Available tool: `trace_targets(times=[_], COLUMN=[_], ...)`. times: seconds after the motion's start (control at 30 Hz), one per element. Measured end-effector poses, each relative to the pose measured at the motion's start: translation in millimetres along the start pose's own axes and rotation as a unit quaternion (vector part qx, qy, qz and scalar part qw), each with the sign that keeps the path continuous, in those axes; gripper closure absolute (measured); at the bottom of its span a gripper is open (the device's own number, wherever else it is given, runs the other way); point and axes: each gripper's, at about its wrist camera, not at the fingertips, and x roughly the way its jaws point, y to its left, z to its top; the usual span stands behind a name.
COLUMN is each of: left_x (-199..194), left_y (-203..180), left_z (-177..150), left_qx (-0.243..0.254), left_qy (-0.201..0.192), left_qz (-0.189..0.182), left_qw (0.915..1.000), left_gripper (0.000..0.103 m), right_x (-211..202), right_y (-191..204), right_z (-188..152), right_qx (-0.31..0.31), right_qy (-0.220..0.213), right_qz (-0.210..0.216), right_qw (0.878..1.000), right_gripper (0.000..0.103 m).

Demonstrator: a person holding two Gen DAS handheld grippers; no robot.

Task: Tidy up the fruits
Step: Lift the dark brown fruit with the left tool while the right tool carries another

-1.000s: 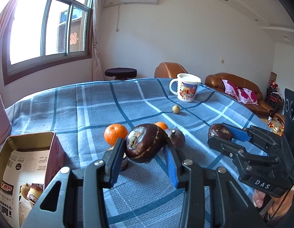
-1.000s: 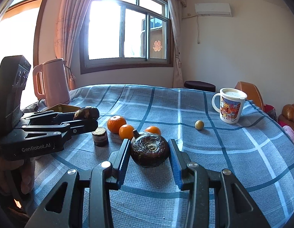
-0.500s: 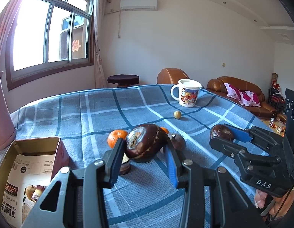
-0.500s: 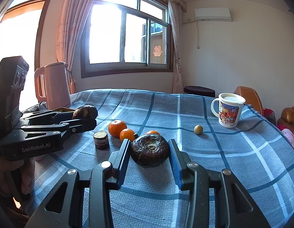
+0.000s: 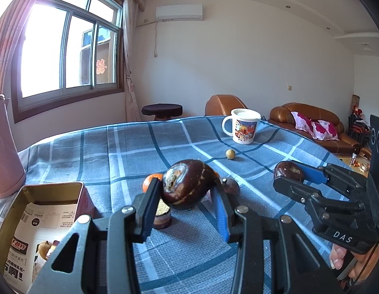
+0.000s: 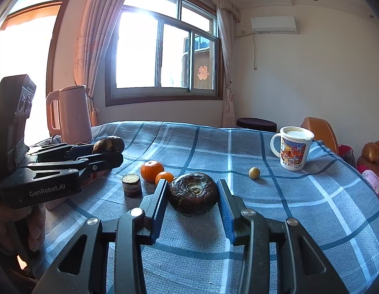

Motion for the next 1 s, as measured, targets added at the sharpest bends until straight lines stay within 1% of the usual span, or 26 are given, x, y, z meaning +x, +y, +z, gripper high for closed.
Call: trace_targets(times=[1.0], left_x=[-15.6], left_y=[-2.9], left_z=[-1.4], left_qx=[0.008], left_qy=[-0.042], left_qz=[0.019], left_qw=[0.9989], left_gripper=[0.060], right_x=[-11.7], right_y=[4.1], right_z=[-1.2], right_qx=[-0.011], right_qy=[-0.033], right_qz=[-0.002], right_qw=[0.999], right_gripper=[0.061])
